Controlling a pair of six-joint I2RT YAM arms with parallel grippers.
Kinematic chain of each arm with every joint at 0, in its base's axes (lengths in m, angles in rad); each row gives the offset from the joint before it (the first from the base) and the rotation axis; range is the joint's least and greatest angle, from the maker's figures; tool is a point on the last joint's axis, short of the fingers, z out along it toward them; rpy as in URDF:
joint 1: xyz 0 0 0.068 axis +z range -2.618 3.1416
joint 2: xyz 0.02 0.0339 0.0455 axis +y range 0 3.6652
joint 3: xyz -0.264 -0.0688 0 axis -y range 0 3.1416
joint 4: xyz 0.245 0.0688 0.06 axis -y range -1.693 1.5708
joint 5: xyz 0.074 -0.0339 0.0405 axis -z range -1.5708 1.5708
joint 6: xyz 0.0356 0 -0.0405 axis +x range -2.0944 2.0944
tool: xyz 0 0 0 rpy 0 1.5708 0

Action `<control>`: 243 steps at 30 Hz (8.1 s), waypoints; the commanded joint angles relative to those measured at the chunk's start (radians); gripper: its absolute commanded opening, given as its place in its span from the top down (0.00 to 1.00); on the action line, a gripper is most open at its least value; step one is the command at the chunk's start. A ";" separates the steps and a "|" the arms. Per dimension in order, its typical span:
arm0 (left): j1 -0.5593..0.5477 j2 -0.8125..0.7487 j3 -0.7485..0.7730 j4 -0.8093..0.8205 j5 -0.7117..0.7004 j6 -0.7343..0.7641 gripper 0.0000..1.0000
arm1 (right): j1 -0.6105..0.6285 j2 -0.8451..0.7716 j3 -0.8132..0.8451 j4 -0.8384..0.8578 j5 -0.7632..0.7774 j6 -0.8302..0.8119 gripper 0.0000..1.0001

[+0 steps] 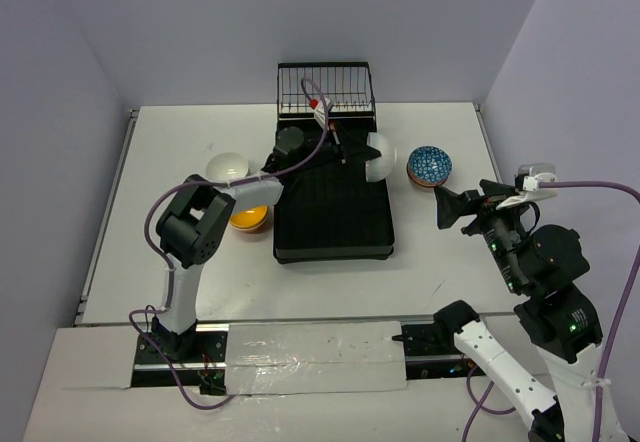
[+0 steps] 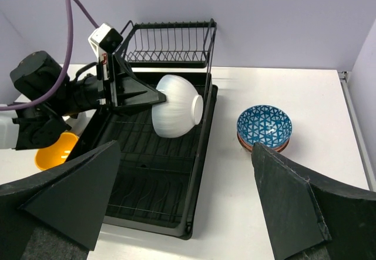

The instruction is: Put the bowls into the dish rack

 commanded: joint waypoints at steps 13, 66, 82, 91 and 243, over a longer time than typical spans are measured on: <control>0.012 0.073 -0.045 0.283 -0.003 -0.083 1.00 | 0.007 -0.020 -0.021 0.013 0.002 -0.025 0.00; 0.025 0.171 -0.172 0.364 -0.032 -0.172 0.92 | 0.007 -0.059 -0.041 0.033 0.002 -0.008 0.00; 0.034 0.187 -0.165 0.306 -0.080 -0.189 0.78 | 0.007 -0.074 -0.053 0.038 -0.003 -0.009 0.00; 0.035 0.191 -0.166 0.402 -0.081 -0.257 1.00 | 0.007 -0.077 -0.053 0.036 -0.009 -0.008 0.00; -0.031 -0.085 -0.182 -0.385 -0.340 -0.151 0.74 | 0.007 -0.103 0.034 -0.003 -0.070 0.051 0.00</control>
